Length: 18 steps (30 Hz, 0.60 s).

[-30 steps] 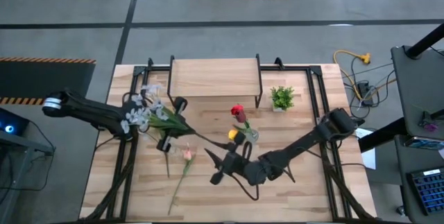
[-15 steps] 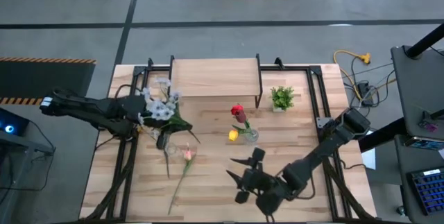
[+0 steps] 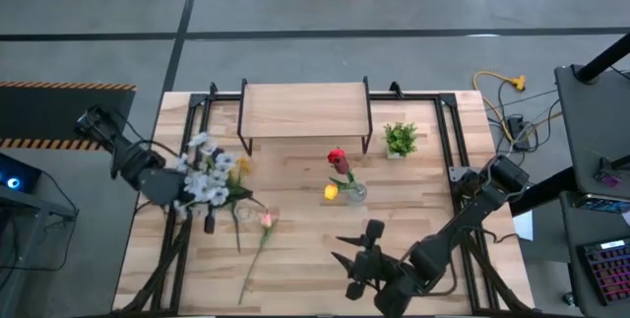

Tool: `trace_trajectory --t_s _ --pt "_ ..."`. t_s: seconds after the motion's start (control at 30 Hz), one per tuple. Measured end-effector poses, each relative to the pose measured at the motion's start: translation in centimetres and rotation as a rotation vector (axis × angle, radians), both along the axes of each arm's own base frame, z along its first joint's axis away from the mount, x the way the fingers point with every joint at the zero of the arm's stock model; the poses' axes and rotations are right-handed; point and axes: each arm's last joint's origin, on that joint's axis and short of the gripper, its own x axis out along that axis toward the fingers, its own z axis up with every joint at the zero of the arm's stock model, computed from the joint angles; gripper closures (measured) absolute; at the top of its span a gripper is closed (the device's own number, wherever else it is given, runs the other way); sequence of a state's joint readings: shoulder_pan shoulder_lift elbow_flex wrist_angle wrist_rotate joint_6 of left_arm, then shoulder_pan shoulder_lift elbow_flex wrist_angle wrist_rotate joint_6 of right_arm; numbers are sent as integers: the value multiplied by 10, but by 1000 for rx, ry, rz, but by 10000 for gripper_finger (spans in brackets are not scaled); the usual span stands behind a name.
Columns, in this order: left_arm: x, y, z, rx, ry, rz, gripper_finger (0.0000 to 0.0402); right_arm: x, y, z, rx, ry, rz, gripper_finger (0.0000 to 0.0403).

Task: Pick and place flowers into a vace then onto a shelf
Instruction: Put the white flowers into the bottom transparent vase

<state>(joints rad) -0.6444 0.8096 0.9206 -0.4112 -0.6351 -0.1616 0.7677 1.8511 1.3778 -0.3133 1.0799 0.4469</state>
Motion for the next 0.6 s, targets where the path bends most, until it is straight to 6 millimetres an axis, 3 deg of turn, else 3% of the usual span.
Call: trace_trajectory --t_s 0.13,0.4,0.6 --pt "-7 -5 3 -28 4 4 402 0 0 -1 -5 5 0 232" --pt "-13 -1 -15 -87 155 73 401 -2 -2 -3 -12 20 -3 233" --pt "-14 0 -10 -101 140 80 401 -2 -2 -5 -10 23 -4 239"
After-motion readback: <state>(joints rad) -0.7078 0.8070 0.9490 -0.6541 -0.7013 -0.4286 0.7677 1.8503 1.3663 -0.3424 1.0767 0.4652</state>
